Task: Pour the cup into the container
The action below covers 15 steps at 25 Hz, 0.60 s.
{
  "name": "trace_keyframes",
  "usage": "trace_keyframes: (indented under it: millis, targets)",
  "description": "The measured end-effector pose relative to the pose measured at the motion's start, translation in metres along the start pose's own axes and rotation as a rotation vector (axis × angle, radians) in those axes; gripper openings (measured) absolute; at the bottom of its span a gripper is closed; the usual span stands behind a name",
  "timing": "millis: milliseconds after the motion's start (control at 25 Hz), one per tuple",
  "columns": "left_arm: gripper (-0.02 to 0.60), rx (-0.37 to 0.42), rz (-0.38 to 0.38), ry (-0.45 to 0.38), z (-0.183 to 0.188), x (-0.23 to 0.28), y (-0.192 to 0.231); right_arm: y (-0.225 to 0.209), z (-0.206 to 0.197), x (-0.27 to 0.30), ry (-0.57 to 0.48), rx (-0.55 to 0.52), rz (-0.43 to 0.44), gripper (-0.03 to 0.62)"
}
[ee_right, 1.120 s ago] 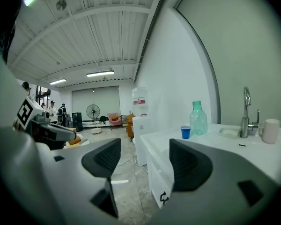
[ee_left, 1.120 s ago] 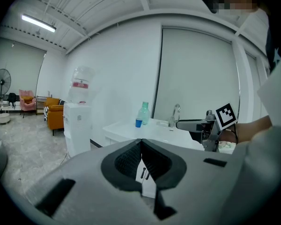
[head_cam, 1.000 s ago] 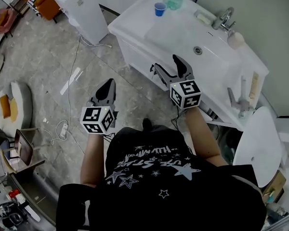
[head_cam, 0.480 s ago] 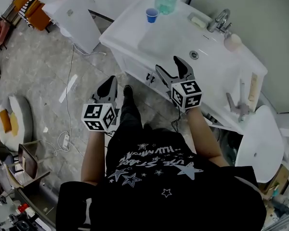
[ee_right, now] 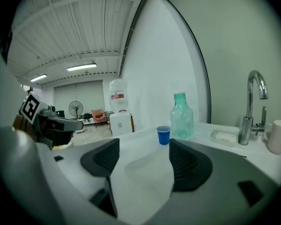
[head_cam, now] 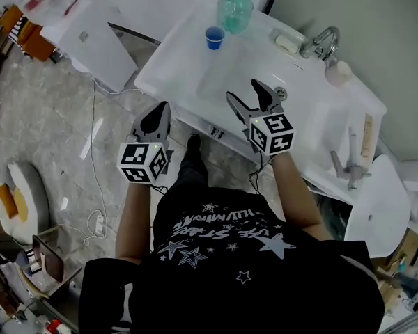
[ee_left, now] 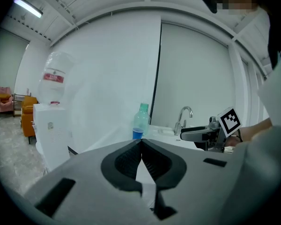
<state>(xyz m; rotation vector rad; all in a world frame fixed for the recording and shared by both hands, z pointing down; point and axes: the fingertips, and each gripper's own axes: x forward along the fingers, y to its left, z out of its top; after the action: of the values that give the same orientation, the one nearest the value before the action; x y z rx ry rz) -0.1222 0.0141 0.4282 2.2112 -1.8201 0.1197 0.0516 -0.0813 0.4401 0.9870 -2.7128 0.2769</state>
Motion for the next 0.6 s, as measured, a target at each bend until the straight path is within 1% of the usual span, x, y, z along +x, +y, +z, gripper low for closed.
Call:
trace_keyframes:
  millis: [280, 600]
  targets:
    - [0.011, 0.011, -0.087, 0.039, 0.017, 0.073, 0.036, -0.033, 0.006, 0.058, 0.035, 0.003, -0.055, 0.331]
    - [0.011, 0.019, -0.135, 0.073, 0.033, 0.135, 0.077, -0.056, 0.004, 0.119, 0.080, -0.004, -0.074, 0.330]
